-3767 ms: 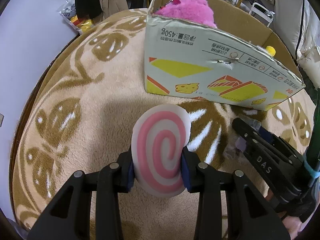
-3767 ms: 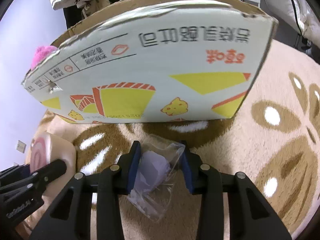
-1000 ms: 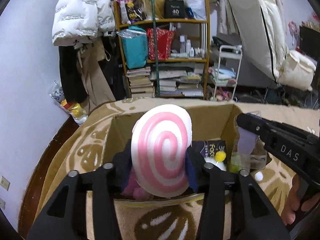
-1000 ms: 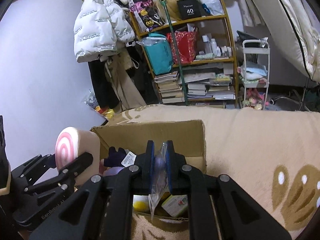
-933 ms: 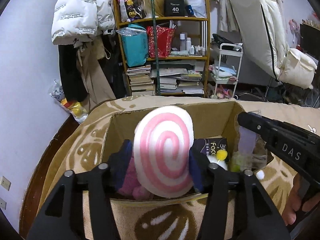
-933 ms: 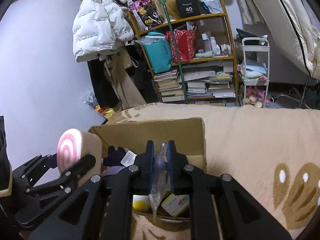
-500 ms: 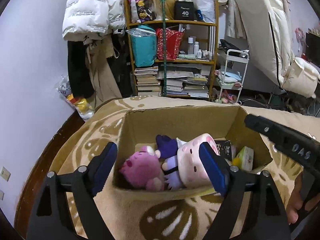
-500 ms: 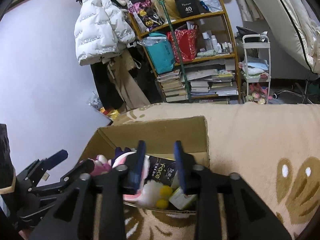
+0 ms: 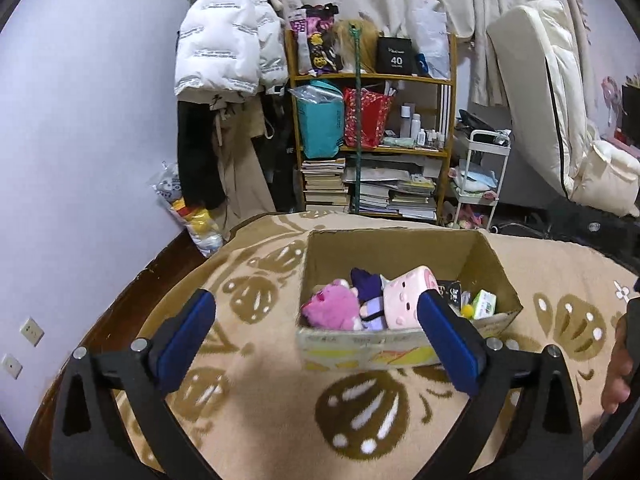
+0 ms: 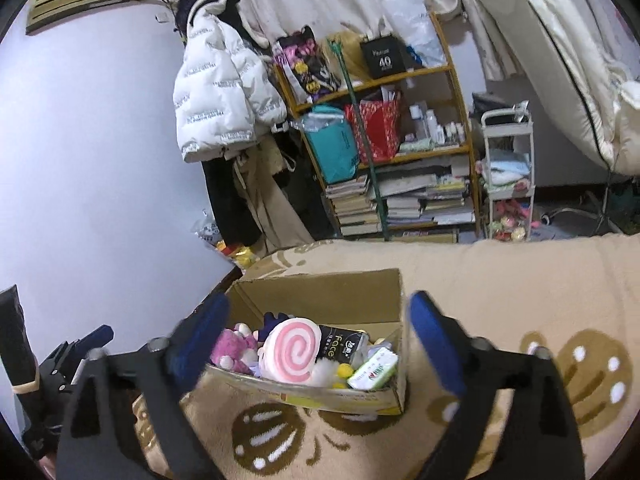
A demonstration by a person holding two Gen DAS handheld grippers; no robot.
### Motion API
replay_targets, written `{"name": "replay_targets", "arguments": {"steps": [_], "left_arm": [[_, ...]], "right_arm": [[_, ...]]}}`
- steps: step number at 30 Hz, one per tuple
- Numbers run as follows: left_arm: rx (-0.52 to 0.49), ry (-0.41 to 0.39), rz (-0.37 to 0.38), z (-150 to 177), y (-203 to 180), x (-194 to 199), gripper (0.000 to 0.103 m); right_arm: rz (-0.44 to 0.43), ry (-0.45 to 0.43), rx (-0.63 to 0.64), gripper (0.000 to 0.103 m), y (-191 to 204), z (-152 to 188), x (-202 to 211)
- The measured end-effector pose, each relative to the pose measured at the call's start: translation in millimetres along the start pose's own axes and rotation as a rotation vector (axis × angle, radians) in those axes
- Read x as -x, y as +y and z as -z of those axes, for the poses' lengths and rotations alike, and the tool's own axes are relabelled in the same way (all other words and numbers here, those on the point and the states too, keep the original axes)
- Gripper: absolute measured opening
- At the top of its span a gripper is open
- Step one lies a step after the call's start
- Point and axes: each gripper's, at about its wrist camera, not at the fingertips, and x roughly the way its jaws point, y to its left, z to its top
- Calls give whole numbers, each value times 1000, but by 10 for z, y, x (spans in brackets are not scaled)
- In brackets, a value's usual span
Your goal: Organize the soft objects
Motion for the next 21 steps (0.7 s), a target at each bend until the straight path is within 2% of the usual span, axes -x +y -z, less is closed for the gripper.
{"name": "replay_targets", "arguments": {"steps": [10, 14, 17, 21], "left_arm": [[0, -54, -32, 109, 176, 583, 101], [5, -77, -15, 192, 218, 739, 101], [25, -96, -10, 263, 261, 838, 102], [37, -147, -39, 334, 283, 927, 102]], "right_arm": [[42, -11, 74, 103, 120, 44, 581], [57, -22, 94, 103, 147, 125, 740], [64, -41, 96, 103, 135, 210, 841], [67, -91, 96, 103, 114, 301, 969]]}}
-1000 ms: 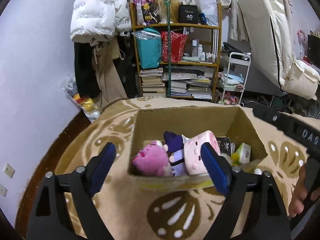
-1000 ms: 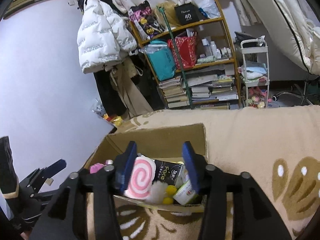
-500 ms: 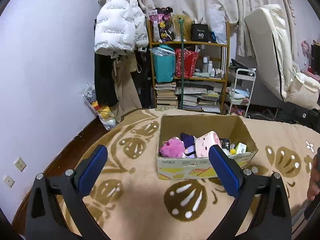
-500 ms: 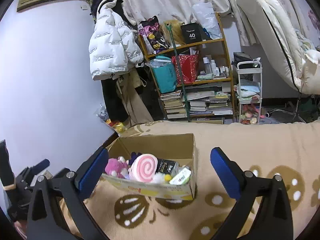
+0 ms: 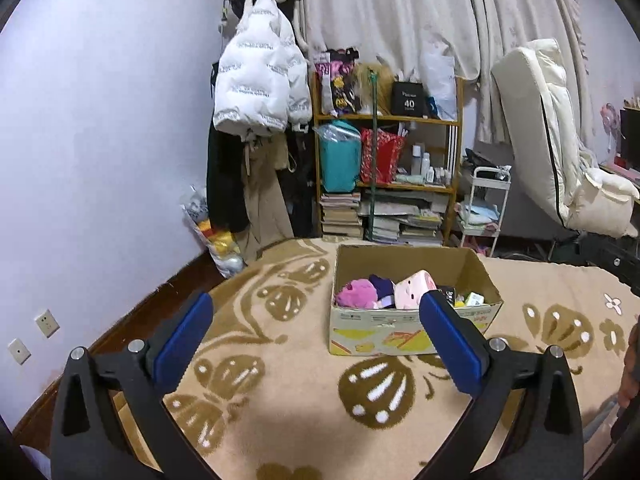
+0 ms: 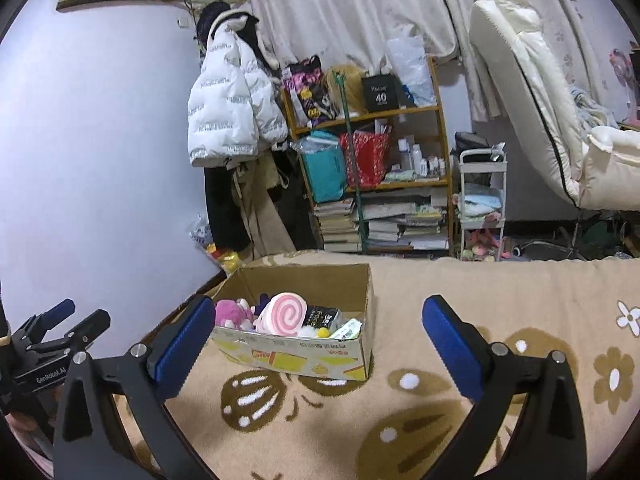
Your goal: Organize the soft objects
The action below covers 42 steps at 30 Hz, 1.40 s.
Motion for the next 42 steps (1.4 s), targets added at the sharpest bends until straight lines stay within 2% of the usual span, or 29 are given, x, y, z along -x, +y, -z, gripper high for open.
{"name": "replay_targets", "arguments": {"steps": [6, 15, 21, 27, 42], "left_arm": [[-37, -29, 4, 123, -56, 15, 102], [-59, 19, 14, 202, -111, -177, 102], [-58, 35, 20, 256, -121, -245, 102], [-51, 85, 28, 284, -112, -379, 102], [-51, 92, 48, 303, -131, -394, 102]], "right_arm": [[0, -27, -3, 103, -36, 40, 44], [51, 12, 6, 103, -112, 148, -72], [57, 25, 8, 103, -151, 158, -146], [74, 38, 26, 103, -147, 206, -213], [81, 32, 24, 103, -152, 212, -229]]}}
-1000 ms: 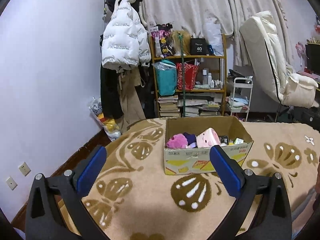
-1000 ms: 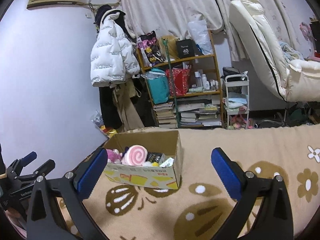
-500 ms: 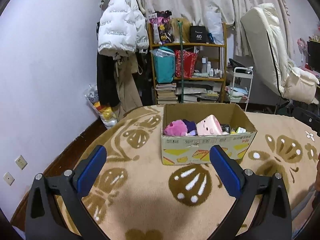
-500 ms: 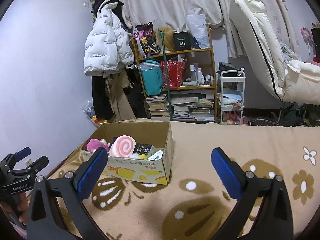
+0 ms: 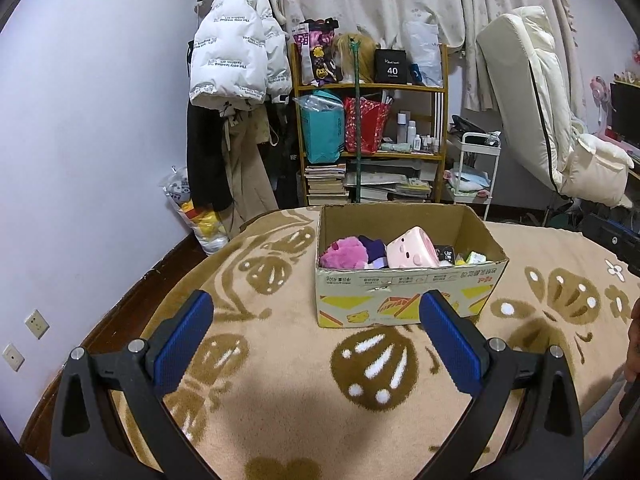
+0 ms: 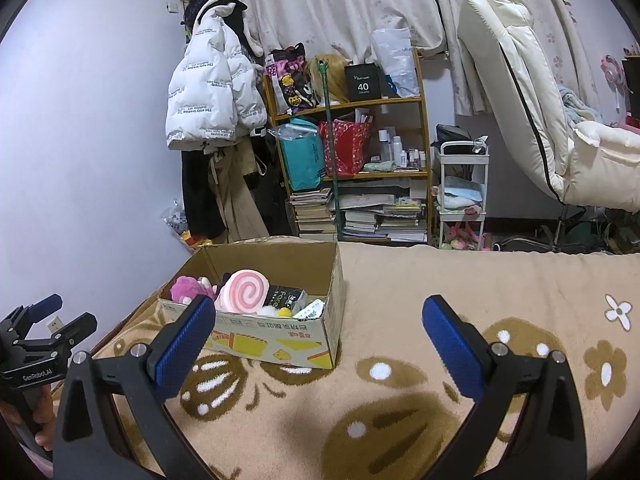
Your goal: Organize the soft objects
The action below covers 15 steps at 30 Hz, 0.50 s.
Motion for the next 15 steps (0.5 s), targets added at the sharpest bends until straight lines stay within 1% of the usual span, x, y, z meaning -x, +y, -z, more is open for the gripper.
{"name": "replay_targets", "arguments": {"steps": [15], "left_arm": [[1, -3, 3, 4, -7, 28, 102]], "right_arm": [[-3, 2, 3, 103, -25, -4, 7]]}}
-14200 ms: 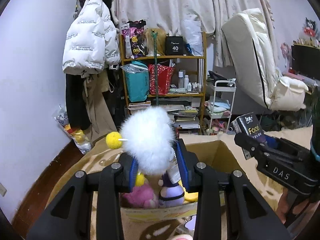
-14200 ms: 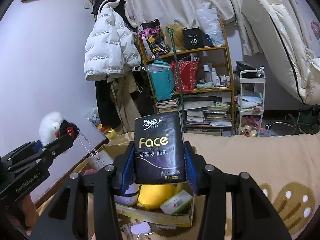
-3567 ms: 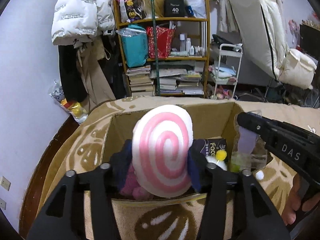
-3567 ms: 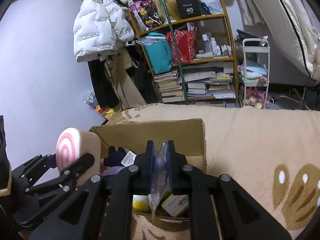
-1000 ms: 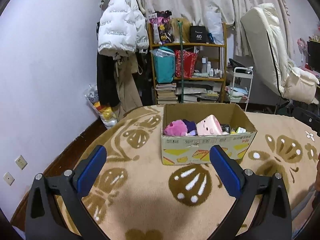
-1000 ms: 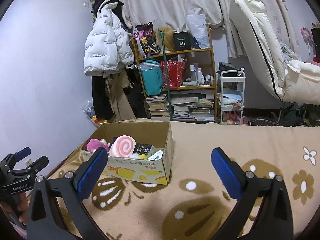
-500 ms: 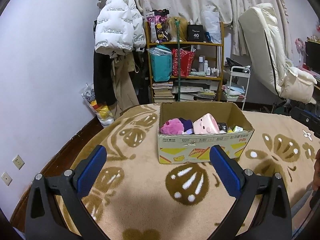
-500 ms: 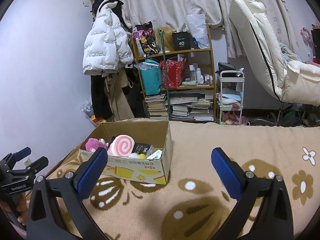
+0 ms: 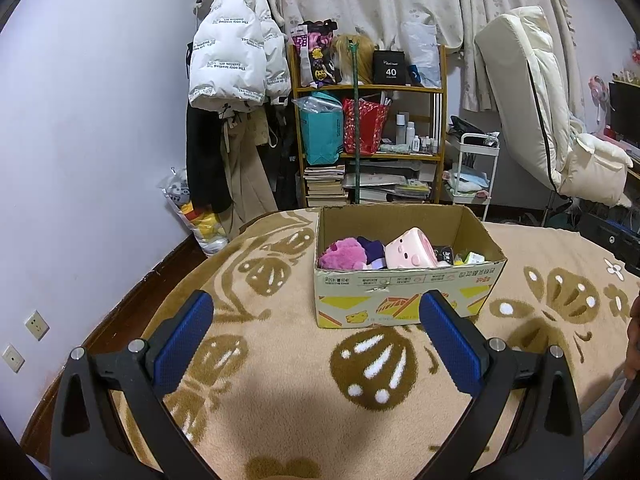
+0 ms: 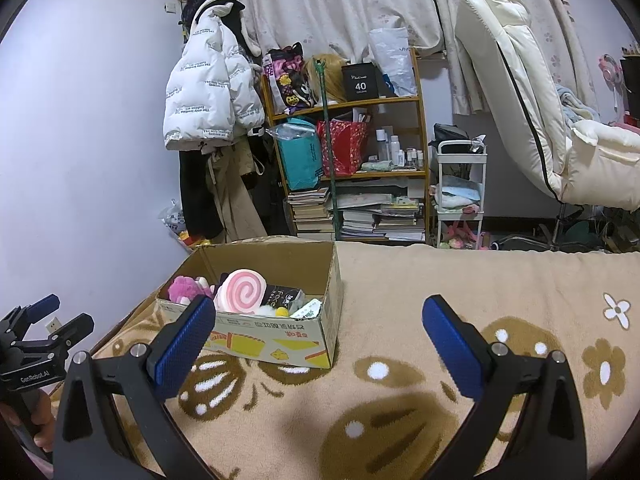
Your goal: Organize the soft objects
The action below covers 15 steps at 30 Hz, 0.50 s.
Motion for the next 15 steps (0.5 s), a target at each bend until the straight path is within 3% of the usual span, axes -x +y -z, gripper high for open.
{"name": "replay_targets", "arguments": {"steps": [15], "left_arm": [[2, 1, 4, 0, -2, 16, 102]], "right_arm": [[-1, 1, 1, 103, -19, -9, 4]]}}
